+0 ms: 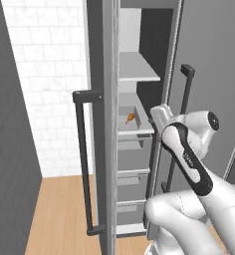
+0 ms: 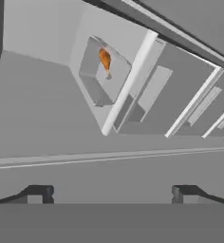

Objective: Take the meat container that has the chicken drumstick and place it on the second highest rack of the freezer. Then take the vegetable container that has the lime and carrot and place it on the highest rack of the freezer.

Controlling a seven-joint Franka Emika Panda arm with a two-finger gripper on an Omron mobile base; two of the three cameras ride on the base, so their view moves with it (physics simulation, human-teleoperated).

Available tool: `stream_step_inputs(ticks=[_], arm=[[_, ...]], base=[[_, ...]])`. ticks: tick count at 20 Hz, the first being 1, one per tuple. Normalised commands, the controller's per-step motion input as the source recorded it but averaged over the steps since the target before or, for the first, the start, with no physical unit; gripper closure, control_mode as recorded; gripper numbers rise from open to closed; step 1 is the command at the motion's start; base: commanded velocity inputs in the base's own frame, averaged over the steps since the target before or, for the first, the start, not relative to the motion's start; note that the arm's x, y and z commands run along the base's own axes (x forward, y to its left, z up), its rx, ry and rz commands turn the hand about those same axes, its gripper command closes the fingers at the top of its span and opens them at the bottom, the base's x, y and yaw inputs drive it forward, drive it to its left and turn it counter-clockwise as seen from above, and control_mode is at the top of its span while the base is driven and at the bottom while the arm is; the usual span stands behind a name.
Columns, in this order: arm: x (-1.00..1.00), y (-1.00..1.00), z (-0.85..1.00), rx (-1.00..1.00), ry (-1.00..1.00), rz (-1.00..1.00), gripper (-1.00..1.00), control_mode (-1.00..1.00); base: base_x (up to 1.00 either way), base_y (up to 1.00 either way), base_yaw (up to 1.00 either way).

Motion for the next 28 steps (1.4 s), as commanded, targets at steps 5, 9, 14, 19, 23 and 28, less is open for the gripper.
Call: stream_step_inputs(ticks=[5,9,14,19,23,28], arm=[[-0.65,-0.32,0.40,-0.44,-0.11,0.77,-1.00,-1.00],[-0.47,-0.08,0.61,-0.59,-0.02,0.72,-1.00,-1.00],[-0.43,-0.06,0.54,-0.59,0.00,0.60,-1.00,-1.00],[-0.86,-0.36,0.02,-0.49,-0.03,0.29,-1.00,-1.00],[-0.67,-0.26,0.00,-0.10,-0.06,-0.11,-1.00,-1.00],[-0.52,-0.08,0.00,0.00,-0.01,-0.19,-1.00,-1.00]], base=[[0.00,0.00,0.00],[0.00,0.00,0.00],[0.00,0.00,0.00],[0.00,0.00,0.00],[0.00,0.00,0.00],[0.00,0.00,0.00]])
